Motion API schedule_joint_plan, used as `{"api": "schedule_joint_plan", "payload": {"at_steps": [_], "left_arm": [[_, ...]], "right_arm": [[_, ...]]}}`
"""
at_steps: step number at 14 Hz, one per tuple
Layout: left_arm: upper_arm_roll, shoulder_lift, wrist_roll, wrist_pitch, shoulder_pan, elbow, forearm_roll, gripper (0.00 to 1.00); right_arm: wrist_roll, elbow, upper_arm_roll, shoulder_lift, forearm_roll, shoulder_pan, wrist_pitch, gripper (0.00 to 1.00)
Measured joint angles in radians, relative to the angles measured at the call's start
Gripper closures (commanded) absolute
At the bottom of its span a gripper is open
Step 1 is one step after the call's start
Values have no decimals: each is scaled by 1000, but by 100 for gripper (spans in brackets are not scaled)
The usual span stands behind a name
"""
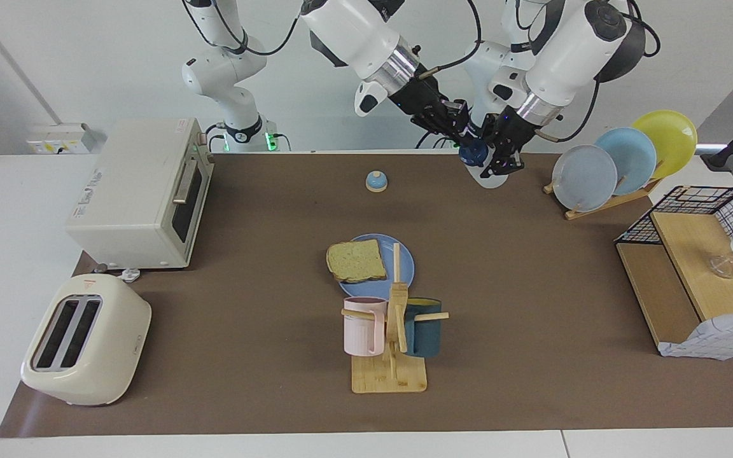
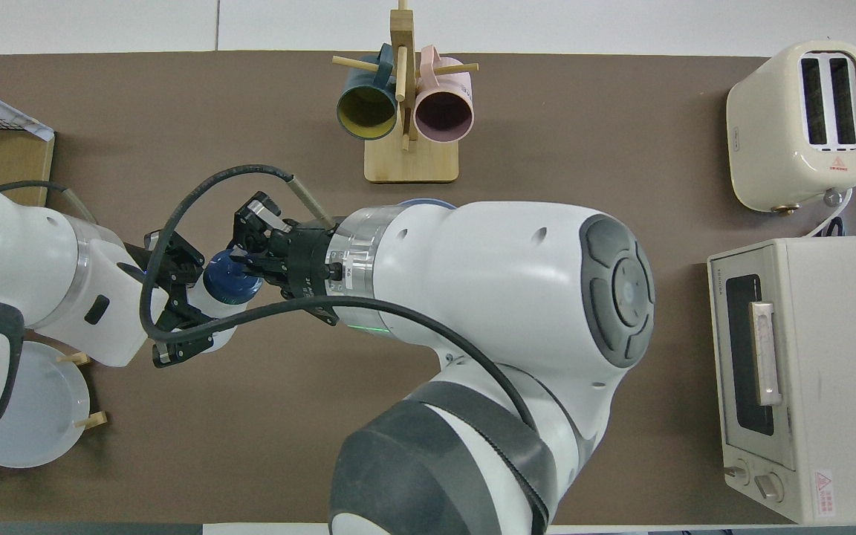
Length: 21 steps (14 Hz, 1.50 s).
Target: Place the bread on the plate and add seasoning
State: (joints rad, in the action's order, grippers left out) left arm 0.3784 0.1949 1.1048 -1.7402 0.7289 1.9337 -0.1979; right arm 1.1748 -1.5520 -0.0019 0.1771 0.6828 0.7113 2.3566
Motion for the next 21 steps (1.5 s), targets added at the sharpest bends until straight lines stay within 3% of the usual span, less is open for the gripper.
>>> {"api": "schedule_joint_plan", "payload": {"at_steps": [5,8,11,12,13,18,21], "left_arm": [[2,-1,-26,-12,-5,-6,0,100],[-2,1,-15,8,-3,2,-2,100],[-26,1,-15,9,1,4,-2,100],[-25,1,-15,9,1,4,-2,100],[-25,1,-15,9,1,4,-2,100],[-24,0,-15,22,1,16,-2,100],[-23,1,-15,22,0,17,-2,100]], "right_arm": [[23,-49,7,-12,67,6,136,100],[23,-72,6,-10,104,25,296,100],[23,-74,6,-1,127,29,330,100],[23,-74,5,0,130,29,331,57],[23,-74,5,0,132,29,331,1],[-46,-71,-7,-2,132,26,311,0],[-202,-72,-12,-8,97,-10,189,0]]}}
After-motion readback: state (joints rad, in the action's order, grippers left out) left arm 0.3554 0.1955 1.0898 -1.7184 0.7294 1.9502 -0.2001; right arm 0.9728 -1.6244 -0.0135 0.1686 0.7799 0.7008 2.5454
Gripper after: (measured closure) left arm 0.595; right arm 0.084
